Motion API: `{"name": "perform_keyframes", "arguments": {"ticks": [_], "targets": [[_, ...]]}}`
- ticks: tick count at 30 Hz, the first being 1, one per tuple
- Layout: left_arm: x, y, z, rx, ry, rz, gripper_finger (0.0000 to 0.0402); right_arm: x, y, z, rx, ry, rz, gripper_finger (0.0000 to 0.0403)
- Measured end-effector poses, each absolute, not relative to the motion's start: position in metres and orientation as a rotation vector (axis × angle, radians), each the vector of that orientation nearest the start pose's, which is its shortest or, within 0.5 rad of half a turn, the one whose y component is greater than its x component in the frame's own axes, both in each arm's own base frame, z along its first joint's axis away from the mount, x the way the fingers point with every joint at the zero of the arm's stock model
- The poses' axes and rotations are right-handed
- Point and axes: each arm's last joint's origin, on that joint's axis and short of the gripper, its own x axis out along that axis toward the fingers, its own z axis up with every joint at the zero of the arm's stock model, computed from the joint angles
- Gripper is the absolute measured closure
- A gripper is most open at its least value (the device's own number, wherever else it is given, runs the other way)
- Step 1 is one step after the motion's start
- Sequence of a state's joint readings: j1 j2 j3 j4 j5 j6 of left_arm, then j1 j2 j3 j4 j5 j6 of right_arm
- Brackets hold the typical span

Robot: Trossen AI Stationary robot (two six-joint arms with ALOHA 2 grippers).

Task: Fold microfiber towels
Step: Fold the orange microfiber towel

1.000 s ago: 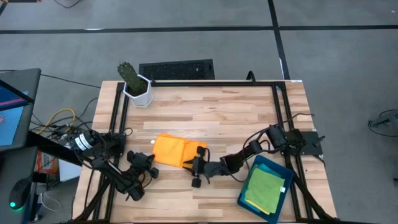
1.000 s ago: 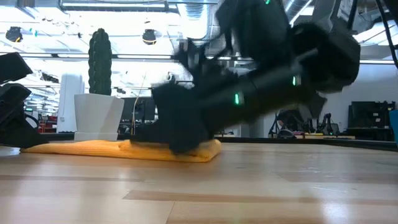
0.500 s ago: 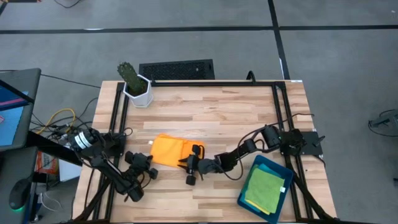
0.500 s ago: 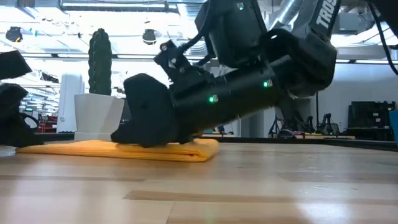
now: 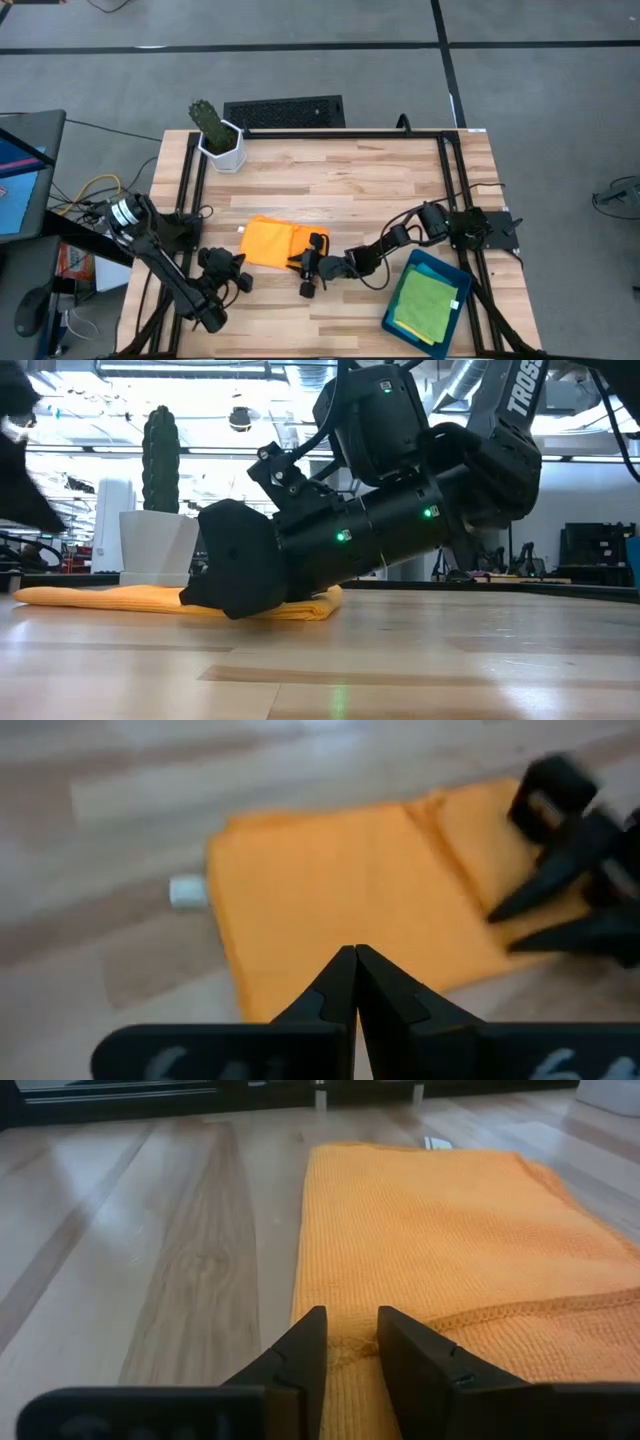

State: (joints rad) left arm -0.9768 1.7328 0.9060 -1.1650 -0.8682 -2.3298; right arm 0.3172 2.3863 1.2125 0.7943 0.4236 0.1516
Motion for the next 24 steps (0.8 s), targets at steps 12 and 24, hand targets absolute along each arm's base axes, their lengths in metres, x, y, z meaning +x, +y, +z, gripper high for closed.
{"name": "perform_keyframes", "arguments": {"ticks": [12,24], "targets": [[0.143,-0.178,0.102,-0.634,0.543,1.03,0.0238,0.431,0.129,0.046,0.011,0.344,-0.127,0.0285],[0.142,-0.163,0.085,-0.699,0.466,0.994,0.0159,0.431,0.129,0.046,-0.003,0.344,-0.121,0.0285]]}}
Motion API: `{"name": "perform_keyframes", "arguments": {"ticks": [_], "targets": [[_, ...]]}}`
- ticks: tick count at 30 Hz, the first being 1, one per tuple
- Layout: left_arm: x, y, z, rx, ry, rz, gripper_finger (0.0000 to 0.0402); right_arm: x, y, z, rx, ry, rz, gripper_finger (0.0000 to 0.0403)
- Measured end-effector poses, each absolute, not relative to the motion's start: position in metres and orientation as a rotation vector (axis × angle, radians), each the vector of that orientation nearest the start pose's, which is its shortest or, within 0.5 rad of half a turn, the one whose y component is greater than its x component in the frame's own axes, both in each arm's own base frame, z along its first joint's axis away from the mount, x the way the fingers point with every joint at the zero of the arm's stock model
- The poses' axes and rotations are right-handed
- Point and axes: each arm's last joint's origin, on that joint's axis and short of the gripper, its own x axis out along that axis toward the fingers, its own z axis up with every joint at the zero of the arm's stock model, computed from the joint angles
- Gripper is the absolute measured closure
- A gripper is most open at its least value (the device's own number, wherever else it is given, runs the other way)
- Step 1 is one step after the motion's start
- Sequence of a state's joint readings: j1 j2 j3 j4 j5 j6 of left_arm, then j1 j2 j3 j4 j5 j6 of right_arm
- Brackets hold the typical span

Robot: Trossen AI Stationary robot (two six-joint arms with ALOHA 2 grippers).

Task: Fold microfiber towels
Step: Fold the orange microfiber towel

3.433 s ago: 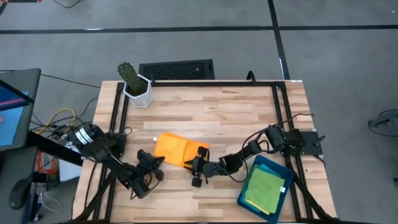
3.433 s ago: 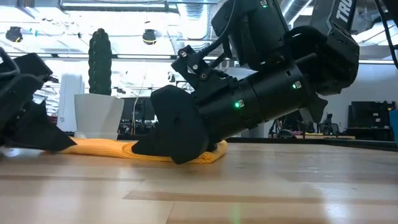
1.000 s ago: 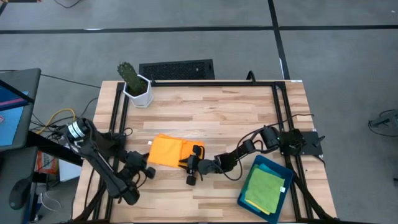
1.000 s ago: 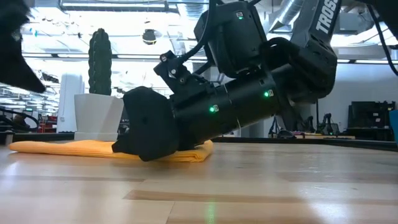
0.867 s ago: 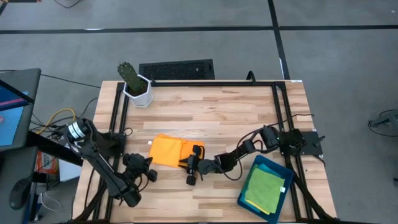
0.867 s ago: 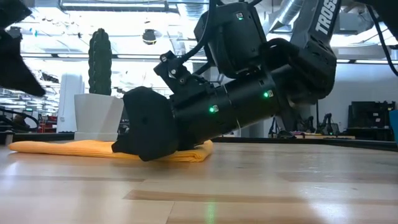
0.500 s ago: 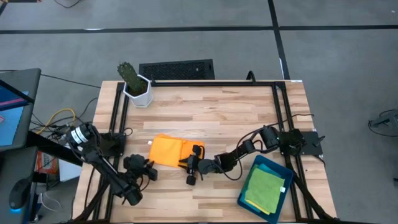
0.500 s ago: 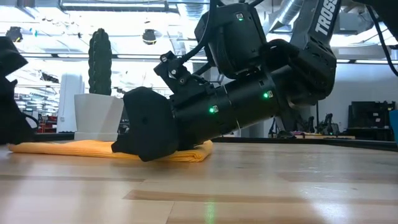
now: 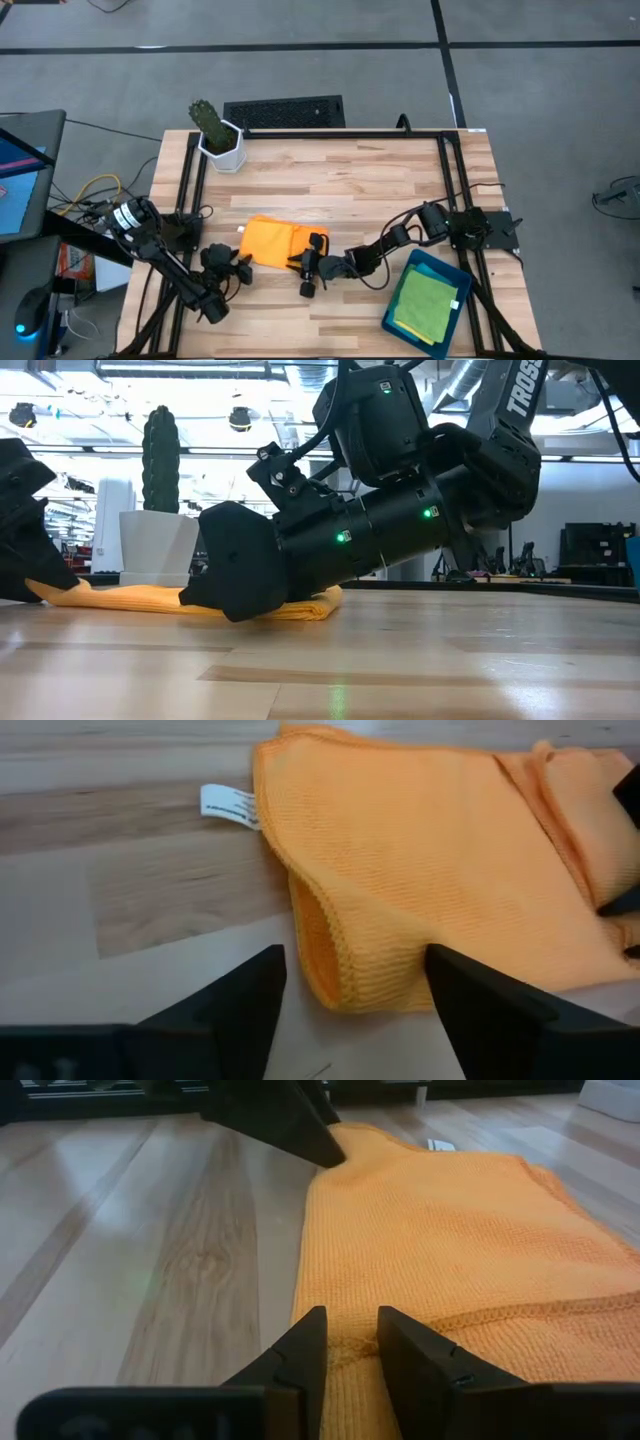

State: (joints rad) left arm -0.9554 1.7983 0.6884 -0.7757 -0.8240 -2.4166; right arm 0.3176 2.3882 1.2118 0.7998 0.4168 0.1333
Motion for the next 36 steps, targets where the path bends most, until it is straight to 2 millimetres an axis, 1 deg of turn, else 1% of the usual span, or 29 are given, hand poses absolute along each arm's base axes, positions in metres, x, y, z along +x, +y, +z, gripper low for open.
{"name": "perform_keyframes", "arguments": {"ticks": [3,6,10,13,15,17,20,22,24,27,30,34,36], "targets": [[0.142,-0.163,0.084,-0.705,0.467,0.998,0.0173,0.431,0.129,0.046,-0.004,0.344,-0.121,0.0285],[0.141,-0.163,0.084,-0.708,0.473,1.003,0.0203,0.431,0.129,0.046,-0.004,0.343,-0.121,0.0285],[0.142,-0.164,0.086,-0.713,0.484,1.03,0.0266,0.431,0.13,0.046,-0.008,0.343,-0.12,0.0285],[0.144,-0.168,0.089,-0.714,0.504,1.05,0.0321,0.429,0.134,0.053,-0.041,0.343,-0.105,0.0285],[0.148,-0.174,0.094,-0.738,0.51,1.041,0.0359,0.429,0.137,0.062,-0.067,0.332,-0.099,0.0285],[0.15,-0.177,0.098,-0.715,0.513,1.033,0.0388,0.429,0.141,0.077,-0.076,0.292,-0.103,0.0285],[0.152,-0.179,0.105,-0.673,0.514,1.035,0.0393,0.427,0.146,0.096,-0.099,0.261,-0.12,0.0285],[0.153,-0.18,0.11,-0.638,0.51,1.043,0.0391,0.426,0.148,0.102,-0.109,0.269,-0.151,0.0285],[0.153,-0.18,0.117,-0.587,0.514,1.061,0.0392,0.423,0.146,0.102,-0.122,0.3,-0.188,0.0287],[0.156,-0.183,0.127,-0.548,0.508,1.071,0.0398,0.422,0.145,0.097,-0.092,0.349,-0.197,0.0295],[0.162,-0.185,0.136,-0.512,0.501,1.068,0.0399,0.421,0.145,0.086,-0.074,0.377,-0.205,0.0306],[0.175,-0.186,0.144,-0.477,0.509,1.046,0.0397,0.421,0.145,0.076,-0.061,0.4,-0.208,0.0319],[0.183,-0.186,0.147,-0.459,0.532,1.03,0.0397,0.42,0.143,0.068,-0.05,0.427,-0.21,0.0326]]}}
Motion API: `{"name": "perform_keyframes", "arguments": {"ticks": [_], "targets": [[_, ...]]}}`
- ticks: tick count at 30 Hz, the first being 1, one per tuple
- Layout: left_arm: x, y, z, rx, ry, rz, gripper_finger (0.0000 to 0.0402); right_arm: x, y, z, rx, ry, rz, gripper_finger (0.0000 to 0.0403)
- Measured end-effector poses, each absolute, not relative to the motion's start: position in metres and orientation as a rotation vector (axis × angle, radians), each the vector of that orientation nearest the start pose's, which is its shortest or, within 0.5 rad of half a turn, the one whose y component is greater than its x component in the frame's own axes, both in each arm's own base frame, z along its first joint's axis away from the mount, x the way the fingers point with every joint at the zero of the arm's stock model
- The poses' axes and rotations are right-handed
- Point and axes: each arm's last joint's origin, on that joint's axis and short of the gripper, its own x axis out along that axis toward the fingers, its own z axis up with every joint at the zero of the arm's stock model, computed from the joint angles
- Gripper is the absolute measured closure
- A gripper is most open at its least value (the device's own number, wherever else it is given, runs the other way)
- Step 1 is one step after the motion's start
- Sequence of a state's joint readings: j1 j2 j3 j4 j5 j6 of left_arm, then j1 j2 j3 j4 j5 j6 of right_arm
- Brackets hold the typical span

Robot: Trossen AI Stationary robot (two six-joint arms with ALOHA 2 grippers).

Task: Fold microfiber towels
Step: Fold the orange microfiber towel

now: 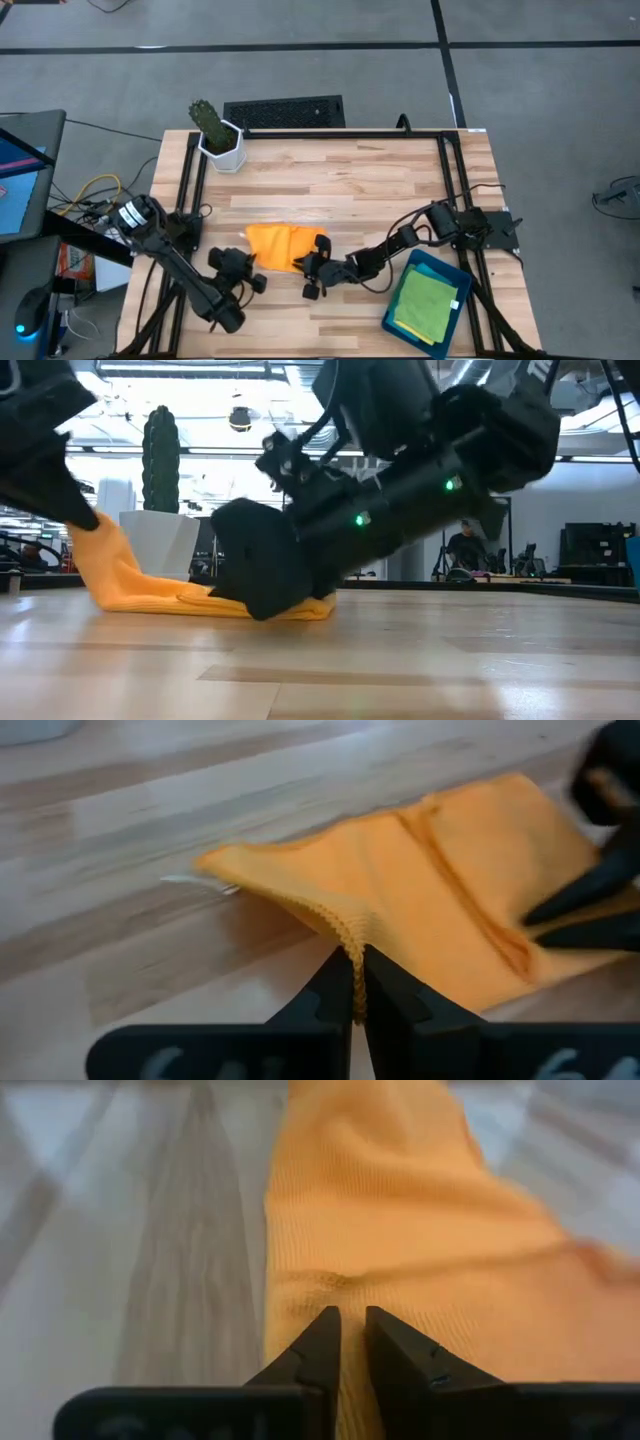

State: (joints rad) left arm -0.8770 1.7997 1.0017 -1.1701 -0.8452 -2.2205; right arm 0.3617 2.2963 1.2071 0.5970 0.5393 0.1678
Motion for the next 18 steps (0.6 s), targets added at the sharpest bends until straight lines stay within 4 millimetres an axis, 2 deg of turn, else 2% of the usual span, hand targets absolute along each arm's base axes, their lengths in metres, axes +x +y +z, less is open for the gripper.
{"name": "perform_keyframes", "arguments": {"ticks": [3,9,13,18], "targets": [[0.198,-0.187,0.15,-0.437,0.546,0.981,0.0397,0.422,0.14,0.058,-0.013,0.44,-0.192,0.0333],[0.229,-0.187,0.165,-0.364,0.565,0.904,0.0397,0.421,0.141,0.059,-0.013,0.45,-0.192,0.0337],[0.246,-0.185,0.18,-0.299,0.561,0.878,0.0397,0.418,0.146,0.075,-0.078,0.443,-0.195,0.0337],[0.268,-0.178,0.183,-0.258,0.583,0.825,0.0397,0.405,0.163,0.114,-0.129,0.45,-0.216,0.0337]]}}
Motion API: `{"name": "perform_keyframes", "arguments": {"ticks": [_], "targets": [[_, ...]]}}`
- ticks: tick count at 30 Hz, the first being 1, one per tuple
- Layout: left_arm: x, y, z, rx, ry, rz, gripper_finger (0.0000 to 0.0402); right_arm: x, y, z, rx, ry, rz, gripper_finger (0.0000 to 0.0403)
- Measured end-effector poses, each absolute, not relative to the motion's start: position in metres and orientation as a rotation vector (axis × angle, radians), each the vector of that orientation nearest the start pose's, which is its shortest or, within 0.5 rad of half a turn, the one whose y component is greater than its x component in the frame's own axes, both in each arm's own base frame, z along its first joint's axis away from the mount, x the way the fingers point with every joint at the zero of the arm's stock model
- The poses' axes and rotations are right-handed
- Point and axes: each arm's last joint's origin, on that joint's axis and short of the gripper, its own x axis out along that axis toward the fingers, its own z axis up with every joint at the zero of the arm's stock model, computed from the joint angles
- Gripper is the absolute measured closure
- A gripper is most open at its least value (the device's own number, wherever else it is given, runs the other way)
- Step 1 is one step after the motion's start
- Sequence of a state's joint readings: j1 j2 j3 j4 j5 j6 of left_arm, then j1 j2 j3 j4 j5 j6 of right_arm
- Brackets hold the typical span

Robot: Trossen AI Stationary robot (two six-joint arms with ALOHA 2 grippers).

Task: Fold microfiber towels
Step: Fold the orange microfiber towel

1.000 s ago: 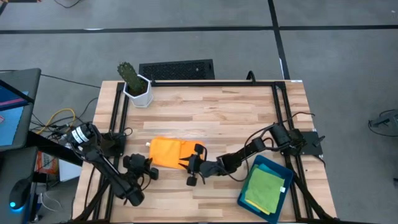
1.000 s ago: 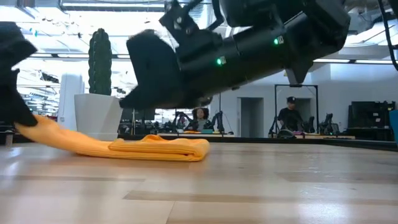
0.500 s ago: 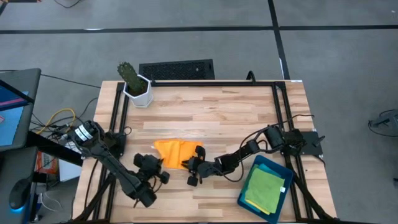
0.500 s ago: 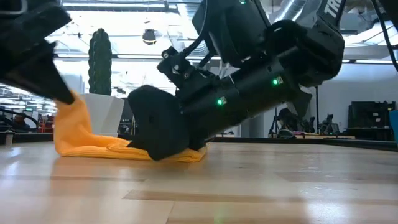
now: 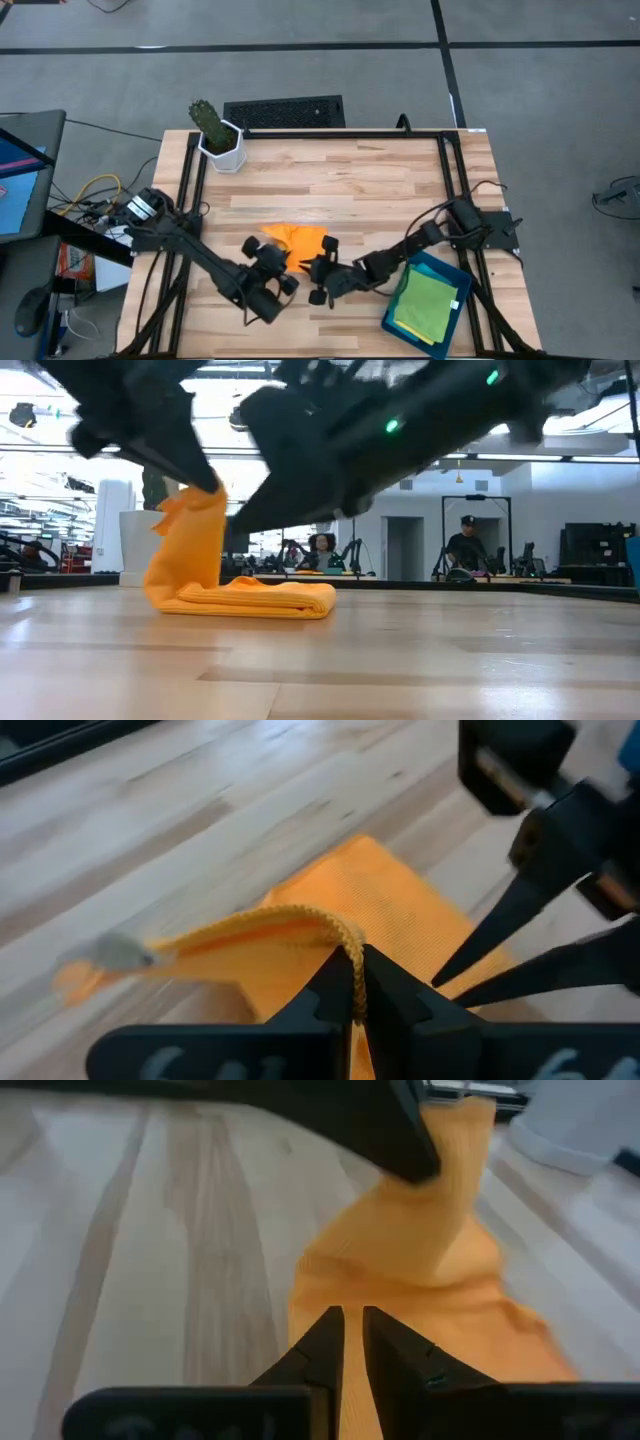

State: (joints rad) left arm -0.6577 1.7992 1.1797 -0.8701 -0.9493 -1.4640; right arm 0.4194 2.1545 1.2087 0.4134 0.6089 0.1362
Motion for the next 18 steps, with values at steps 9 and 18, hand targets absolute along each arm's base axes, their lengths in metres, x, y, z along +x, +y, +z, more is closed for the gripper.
{"name": "perform_keyframes", "arguments": {"ticks": [9,18], "targets": [[0.304,-0.172,0.187,-0.246,0.63,0.631,0.0397,0.373,0.182,0.12,-0.182,0.611,-0.318,0.0337],[0.317,-0.176,0.157,-0.23,0.743,0.568,0.0397,0.367,0.183,0.117,-0.152,0.633,-0.364,0.0337]]}}
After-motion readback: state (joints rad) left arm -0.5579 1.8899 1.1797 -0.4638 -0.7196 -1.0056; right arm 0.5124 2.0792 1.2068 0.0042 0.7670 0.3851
